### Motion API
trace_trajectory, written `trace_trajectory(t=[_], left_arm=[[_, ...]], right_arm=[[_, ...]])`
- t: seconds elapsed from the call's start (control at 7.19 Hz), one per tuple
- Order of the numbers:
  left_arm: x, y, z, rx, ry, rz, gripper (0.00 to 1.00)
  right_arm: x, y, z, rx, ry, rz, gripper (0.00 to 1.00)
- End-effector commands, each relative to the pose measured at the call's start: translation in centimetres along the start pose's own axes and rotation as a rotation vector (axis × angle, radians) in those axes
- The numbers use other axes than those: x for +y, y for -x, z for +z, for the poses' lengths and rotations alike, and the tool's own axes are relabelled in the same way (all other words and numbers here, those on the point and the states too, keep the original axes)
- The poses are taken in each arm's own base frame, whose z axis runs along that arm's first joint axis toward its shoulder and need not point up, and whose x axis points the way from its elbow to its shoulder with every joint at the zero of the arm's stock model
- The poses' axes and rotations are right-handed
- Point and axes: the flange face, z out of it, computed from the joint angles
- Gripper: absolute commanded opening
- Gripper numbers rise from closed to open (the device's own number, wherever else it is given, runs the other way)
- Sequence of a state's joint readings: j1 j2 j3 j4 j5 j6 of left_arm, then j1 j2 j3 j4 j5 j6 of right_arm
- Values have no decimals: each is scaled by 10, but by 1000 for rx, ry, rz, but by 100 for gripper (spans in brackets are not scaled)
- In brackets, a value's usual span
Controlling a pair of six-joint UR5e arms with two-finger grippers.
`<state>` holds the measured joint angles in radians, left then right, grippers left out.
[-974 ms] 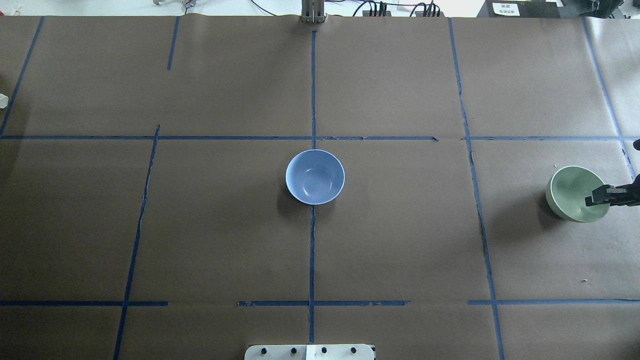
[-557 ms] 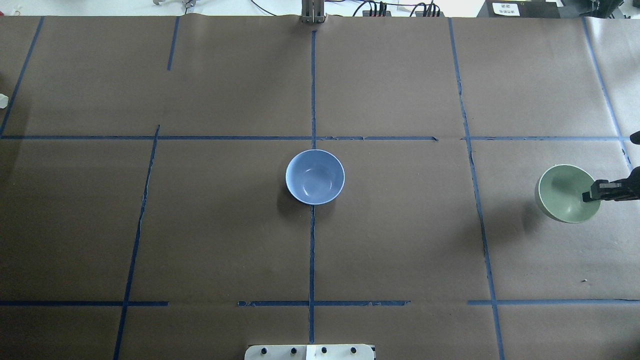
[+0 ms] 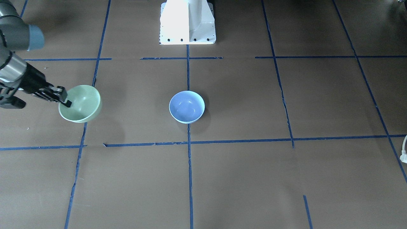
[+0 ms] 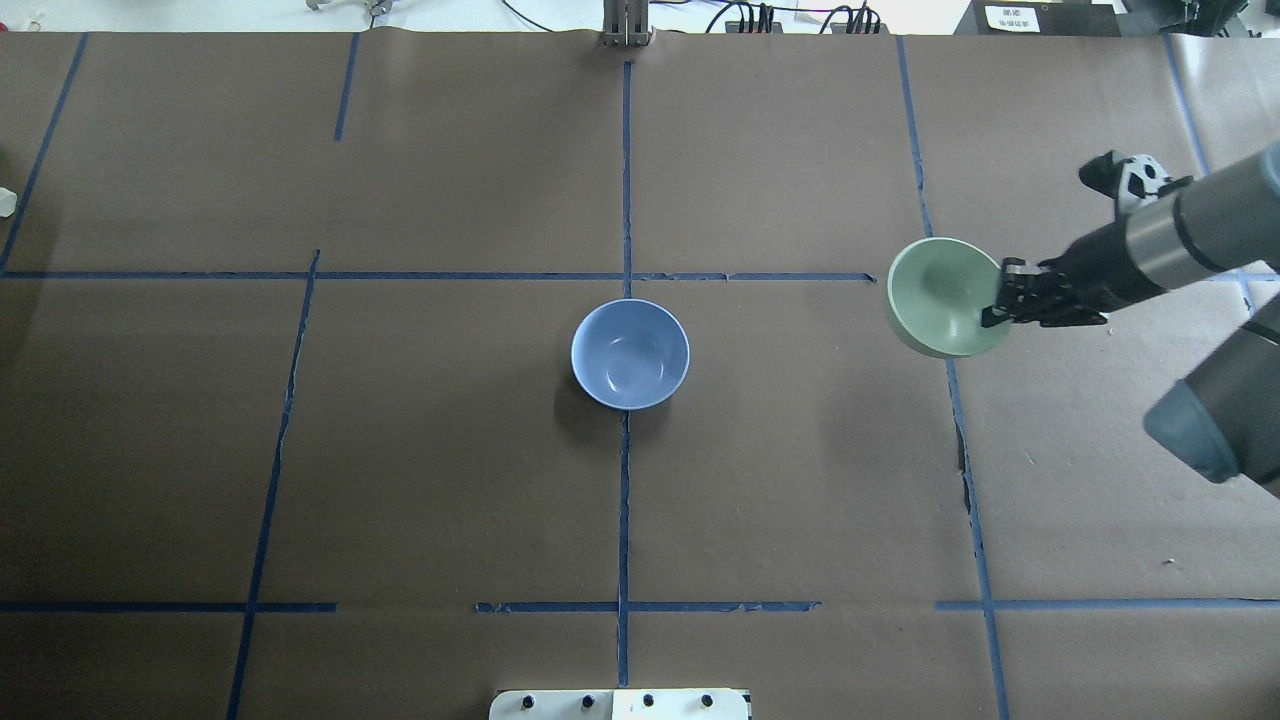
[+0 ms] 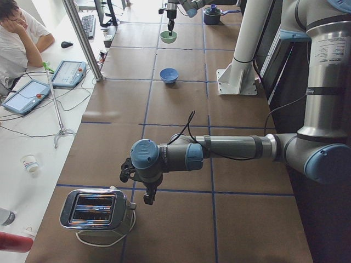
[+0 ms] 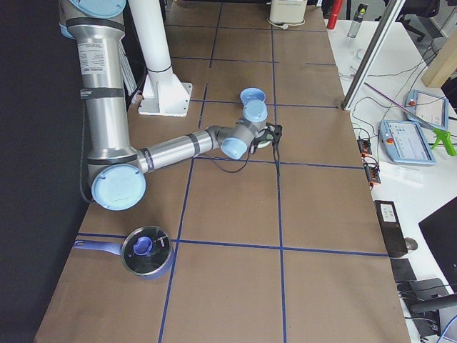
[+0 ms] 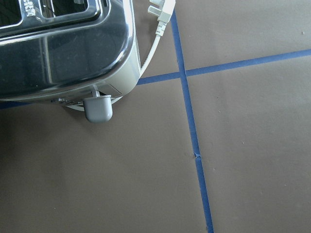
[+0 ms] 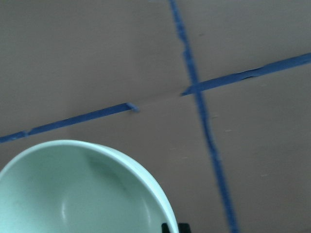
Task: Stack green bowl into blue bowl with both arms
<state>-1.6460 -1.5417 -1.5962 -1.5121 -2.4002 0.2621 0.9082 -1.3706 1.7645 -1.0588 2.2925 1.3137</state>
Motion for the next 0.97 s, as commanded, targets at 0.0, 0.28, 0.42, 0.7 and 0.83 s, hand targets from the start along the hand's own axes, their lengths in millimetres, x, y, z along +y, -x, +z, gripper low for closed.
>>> trace_trajectory(t=[0.0, 0.28, 0.42, 0.7, 0.83], left_arm=[[0, 0, 0, 0, -2, -7, 100], [0, 0, 0, 0, -2, -7, 100], [0, 0, 0, 0, -1, -8, 100], [0, 0, 0, 0, -2, -7, 100], [-1, -3, 0, 25, -8, -7, 100]], right_arm=[[52, 163, 39, 32, 52, 86, 3], [88, 239, 78, 27, 12, 162, 5], [97, 256, 103, 44, -21, 173, 10], [116, 250, 129, 76, -25, 172, 13], [119, 248, 139, 89, -37, 170, 14]])
